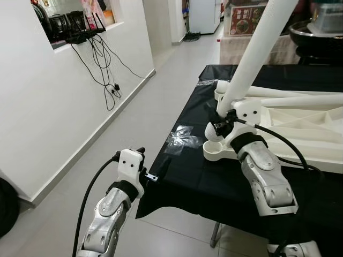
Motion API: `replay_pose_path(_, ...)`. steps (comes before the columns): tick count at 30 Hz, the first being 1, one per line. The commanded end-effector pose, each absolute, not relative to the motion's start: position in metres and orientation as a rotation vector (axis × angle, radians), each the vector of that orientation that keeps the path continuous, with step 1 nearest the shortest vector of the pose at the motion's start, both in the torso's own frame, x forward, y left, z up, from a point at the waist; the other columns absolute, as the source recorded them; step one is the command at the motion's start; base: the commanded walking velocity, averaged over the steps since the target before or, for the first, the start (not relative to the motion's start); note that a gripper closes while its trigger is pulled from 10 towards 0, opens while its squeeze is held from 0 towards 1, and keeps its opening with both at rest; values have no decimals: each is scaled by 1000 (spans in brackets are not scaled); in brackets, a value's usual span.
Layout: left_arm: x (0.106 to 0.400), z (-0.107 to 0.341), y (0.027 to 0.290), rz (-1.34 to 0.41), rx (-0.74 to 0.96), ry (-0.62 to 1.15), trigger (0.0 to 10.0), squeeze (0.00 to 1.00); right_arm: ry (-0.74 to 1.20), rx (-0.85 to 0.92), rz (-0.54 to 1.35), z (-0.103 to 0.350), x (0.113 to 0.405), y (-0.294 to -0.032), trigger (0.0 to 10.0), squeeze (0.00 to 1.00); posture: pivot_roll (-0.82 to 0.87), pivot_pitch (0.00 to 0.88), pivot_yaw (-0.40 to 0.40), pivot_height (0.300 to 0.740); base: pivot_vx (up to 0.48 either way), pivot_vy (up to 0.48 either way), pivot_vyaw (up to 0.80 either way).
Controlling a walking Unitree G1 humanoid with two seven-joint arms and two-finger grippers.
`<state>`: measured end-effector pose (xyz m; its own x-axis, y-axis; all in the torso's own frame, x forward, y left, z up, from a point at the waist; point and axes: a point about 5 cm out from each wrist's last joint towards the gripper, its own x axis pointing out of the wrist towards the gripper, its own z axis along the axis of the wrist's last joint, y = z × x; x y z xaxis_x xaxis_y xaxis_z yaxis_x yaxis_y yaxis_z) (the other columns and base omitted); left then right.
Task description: Building children table
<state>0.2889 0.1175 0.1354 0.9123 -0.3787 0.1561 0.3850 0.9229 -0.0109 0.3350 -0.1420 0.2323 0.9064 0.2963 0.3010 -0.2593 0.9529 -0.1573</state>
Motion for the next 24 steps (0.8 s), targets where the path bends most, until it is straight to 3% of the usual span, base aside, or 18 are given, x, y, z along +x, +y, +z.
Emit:
replay_pose_path(1, 290, 134, 116, -406, -45, -148, 10000, 0, -346, -119, 272, 235, 335, -146, 10000, 0, -21, 43, 87, 740, 322, 0, 0)
replay_pose_path(24, 291, 134, 116, -406, -48, -152, 10000, 0, -350, -143, 333, 236, 335, -139, 10000, 0, -23, 42, 78, 740, 324, 0, 0)
